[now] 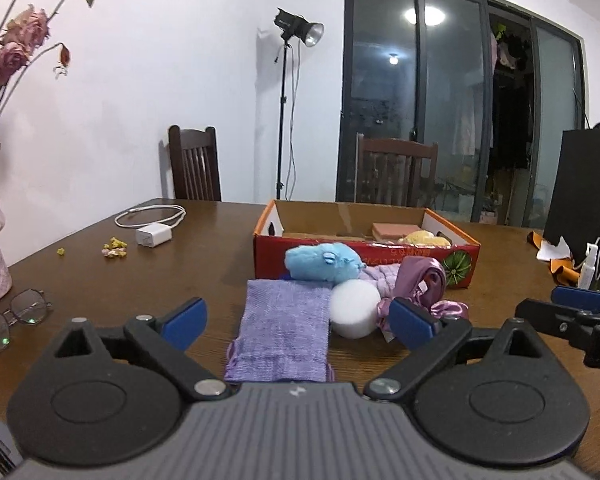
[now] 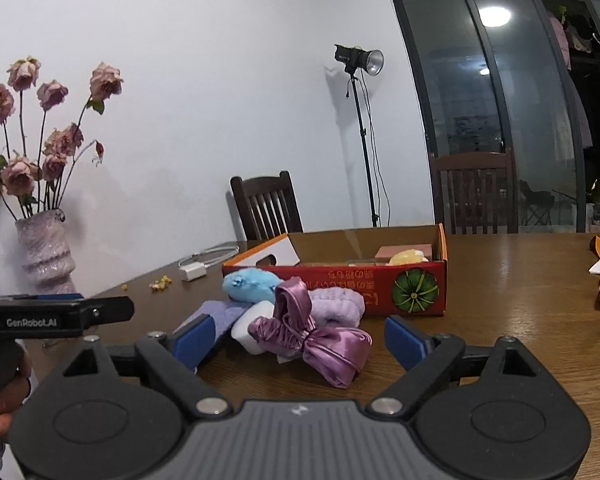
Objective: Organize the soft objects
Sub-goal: 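Return the right gripper to the pile above the pink satin bow, then grasp the pink satin bow scrunchie with the right gripper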
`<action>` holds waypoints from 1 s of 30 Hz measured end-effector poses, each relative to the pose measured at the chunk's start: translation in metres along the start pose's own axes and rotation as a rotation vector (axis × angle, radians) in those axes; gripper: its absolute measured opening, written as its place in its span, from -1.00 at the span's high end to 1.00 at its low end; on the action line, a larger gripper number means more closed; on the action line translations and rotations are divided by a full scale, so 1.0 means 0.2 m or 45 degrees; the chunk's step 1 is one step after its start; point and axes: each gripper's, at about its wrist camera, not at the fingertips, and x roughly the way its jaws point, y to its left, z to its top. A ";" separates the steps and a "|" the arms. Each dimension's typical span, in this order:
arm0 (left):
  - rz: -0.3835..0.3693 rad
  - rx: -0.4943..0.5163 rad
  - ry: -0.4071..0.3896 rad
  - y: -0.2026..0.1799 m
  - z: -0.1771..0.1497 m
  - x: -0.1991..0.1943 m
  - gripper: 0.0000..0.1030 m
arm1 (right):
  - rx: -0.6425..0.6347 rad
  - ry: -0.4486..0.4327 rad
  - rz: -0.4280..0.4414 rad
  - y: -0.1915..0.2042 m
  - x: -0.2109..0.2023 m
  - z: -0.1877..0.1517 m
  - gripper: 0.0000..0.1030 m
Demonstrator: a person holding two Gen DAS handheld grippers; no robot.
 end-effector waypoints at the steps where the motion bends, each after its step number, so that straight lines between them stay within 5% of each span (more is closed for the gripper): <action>1: -0.007 0.000 0.006 0.00 0.00 0.01 -0.93 | 0.004 0.013 -0.005 -0.01 0.01 0.00 -0.76; 8: -0.062 0.046 0.030 -0.12 0.02 0.16 -0.92 | 0.064 0.118 -0.041 -0.10 0.17 -0.01 -0.65; 13: -0.160 0.091 0.081 -0.22 0.04 0.35 -0.36 | 0.125 0.196 -0.034 -0.19 0.33 0.01 -0.45; 20: -0.194 0.077 0.201 -0.27 0.02 0.63 0.00 | 0.266 0.312 0.028 -0.32 0.61 0.01 -0.19; 24: -0.232 0.110 0.206 -0.30 0.01 0.68 0.51 | 0.334 0.359 0.100 -0.35 0.69 -0.01 0.02; 30: -0.199 0.114 0.215 -0.34 0.01 0.69 0.65 | 0.350 0.358 0.143 -0.37 0.71 -0.01 0.37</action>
